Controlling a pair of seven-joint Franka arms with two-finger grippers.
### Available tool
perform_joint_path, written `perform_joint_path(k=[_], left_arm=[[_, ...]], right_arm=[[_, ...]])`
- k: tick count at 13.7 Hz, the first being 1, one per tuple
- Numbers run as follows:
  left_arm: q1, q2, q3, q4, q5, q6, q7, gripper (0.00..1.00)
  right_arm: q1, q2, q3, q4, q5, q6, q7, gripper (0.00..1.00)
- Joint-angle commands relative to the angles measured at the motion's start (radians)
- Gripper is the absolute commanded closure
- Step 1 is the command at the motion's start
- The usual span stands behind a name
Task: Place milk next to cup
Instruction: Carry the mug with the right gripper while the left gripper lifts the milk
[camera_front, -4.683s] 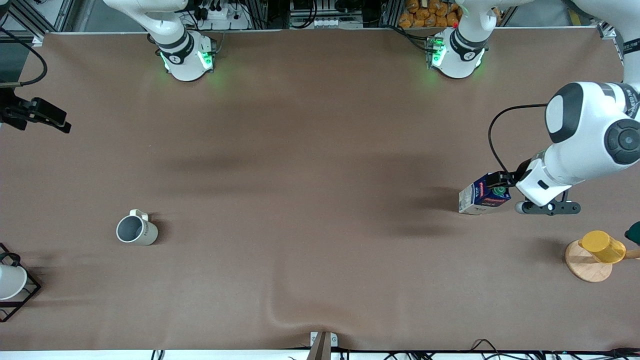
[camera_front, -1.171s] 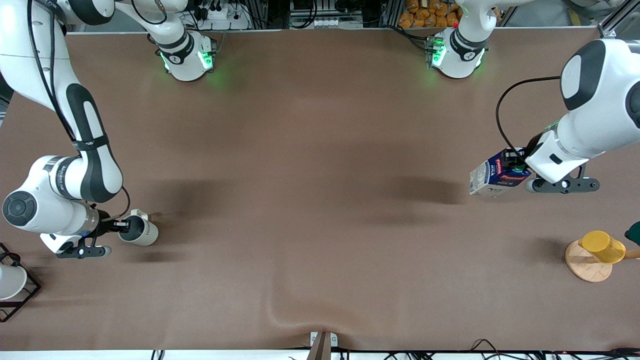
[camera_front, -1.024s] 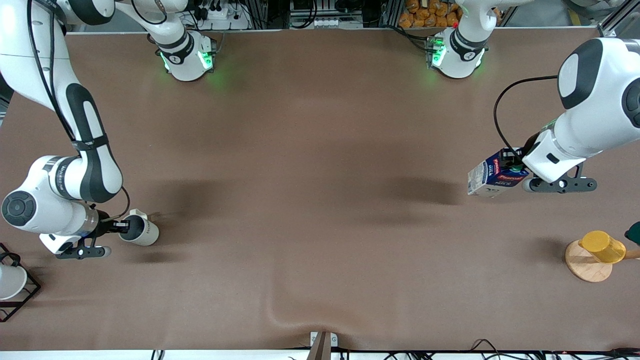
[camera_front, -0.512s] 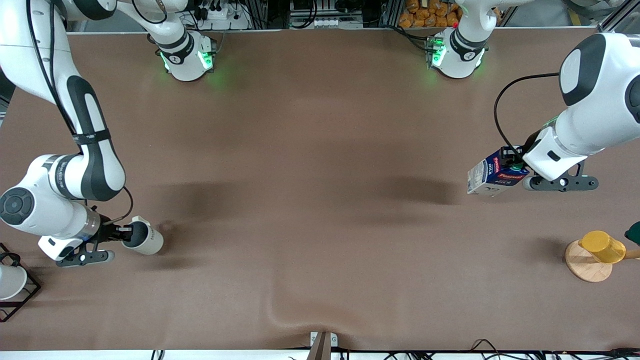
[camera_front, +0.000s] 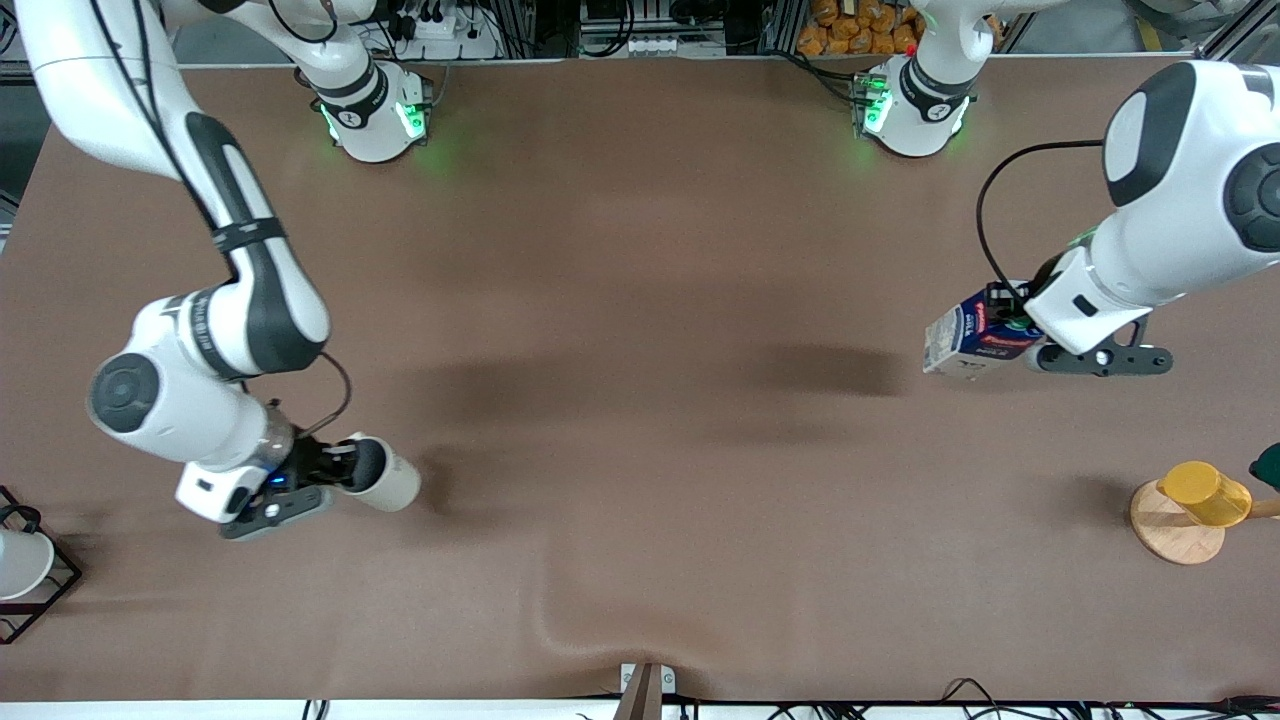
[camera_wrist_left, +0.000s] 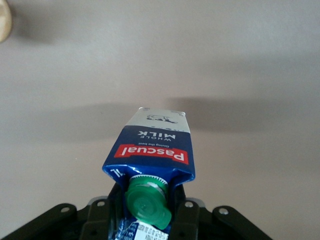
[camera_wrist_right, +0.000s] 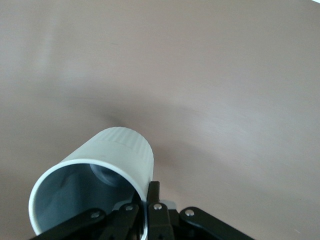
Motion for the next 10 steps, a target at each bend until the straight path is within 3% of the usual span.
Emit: perform_joint_path(k=[1, 4, 10], left_arm=[[0.008, 0.007, -0.014, 0.014, -0.015, -0.037, -0.016, 0.71], [0.006, 0.007, -0.015, 0.014, -0.02, -0.05, -0.016, 0.71], [0.008, -0.003, -0.015, -0.007, -0.029, -0.057, -0.017, 0.71]], right_arm=[[0.094, -0.001, 0.002, 0.019, -0.014, -0.015, 0.049, 1.0], [0.211, 0.006, -0.001, 0.019, -0.025, -0.011, 0.294, 1.0], [0.354, 0.052, -0.004, 0.03, -0.028, 0.011, 0.596, 1.0]])
